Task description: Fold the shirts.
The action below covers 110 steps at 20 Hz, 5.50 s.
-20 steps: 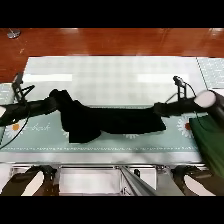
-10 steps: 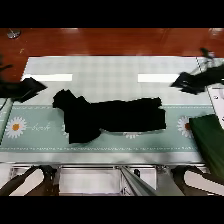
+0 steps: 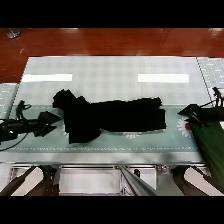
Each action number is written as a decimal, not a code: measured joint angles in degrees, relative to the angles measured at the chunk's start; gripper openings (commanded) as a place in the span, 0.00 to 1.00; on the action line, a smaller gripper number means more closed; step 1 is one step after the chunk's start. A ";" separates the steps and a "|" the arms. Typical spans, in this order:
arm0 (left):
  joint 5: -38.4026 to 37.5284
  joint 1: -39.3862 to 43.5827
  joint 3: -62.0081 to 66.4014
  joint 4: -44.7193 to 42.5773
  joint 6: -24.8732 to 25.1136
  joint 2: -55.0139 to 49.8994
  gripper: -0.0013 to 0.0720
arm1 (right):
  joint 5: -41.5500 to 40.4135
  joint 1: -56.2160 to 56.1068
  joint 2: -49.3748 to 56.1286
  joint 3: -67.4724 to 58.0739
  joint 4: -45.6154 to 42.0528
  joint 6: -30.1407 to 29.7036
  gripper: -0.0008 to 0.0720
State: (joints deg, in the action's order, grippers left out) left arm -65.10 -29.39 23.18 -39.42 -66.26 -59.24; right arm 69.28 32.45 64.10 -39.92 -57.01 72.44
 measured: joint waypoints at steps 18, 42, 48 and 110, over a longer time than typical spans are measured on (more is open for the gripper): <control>9.46 19.17 4.17 10.82 6.80 -4.55 0.06 | 0.28 -9.42 12.13 2.89 10.45 -4.11 0.87; 4.07 3.72 81.44 11.56 -1.66 12.11 0.06 | 5.77 -29.00 -9.75 -76.15 -0.79 6.40 0.06; 1.70 4.02 85.90 -5.81 -4.61 22.95 0.06 | 13.00 -29.00 -20.41 -77.46 -7.69 8.48 0.06; 0.76 -1.84 11.89 -4.87 1.97 -13.62 0.06 | -4.39 -2.93 1.55 4.35 12.76 -2.91 0.87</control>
State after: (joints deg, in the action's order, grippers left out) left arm -64.34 -31.22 35.07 -44.29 -64.29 -72.86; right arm 64.88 29.52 65.65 -35.57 -44.25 69.54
